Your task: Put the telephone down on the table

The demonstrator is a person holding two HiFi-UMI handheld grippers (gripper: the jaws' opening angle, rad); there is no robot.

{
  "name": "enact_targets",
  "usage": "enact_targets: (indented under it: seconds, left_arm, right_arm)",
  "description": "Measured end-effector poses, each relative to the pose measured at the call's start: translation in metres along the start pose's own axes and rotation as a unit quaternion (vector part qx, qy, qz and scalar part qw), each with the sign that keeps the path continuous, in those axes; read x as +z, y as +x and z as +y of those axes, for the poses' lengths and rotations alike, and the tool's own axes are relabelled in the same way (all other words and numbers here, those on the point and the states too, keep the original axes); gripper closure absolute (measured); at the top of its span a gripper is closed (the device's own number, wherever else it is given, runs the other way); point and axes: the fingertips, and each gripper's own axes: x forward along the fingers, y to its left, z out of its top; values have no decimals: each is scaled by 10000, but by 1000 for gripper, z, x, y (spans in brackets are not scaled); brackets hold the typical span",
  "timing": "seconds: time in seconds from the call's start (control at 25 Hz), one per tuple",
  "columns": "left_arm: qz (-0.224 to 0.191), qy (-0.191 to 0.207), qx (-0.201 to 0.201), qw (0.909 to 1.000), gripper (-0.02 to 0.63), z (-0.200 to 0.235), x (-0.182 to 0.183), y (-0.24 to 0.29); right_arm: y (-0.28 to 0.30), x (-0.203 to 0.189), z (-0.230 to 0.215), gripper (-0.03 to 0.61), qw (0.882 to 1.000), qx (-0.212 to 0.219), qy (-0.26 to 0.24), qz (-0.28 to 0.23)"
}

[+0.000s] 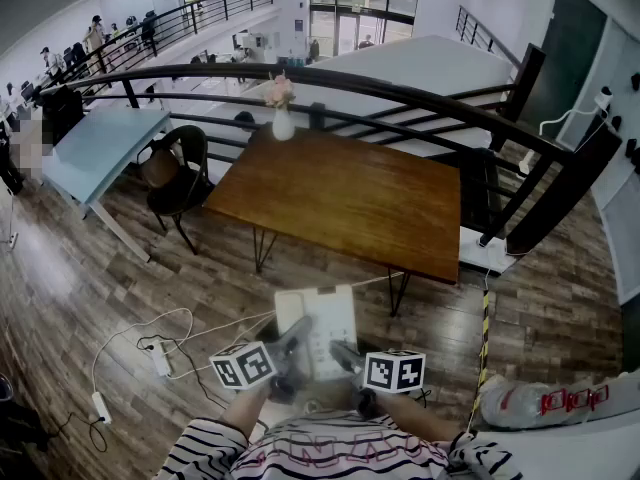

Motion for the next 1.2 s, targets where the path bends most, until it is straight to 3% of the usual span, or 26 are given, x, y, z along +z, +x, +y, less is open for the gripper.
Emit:
enact_targets:
  seconds: [0.32,0.64,1.2]
  left_arm:
    - [-22,4,-27,10000,216,13,5,-17]
    - [-101,-73,65,9999,216,28,18,-4]
    - [-465,-140,410,9980,216,69,91,109]
  right_arm:
    - [12,-11,15,311,10000,-15,-11,-84]
    - [31,5,10,307,10000,-3,-19,2]
    - [108,125,-43,307,9987,296,-272,325]
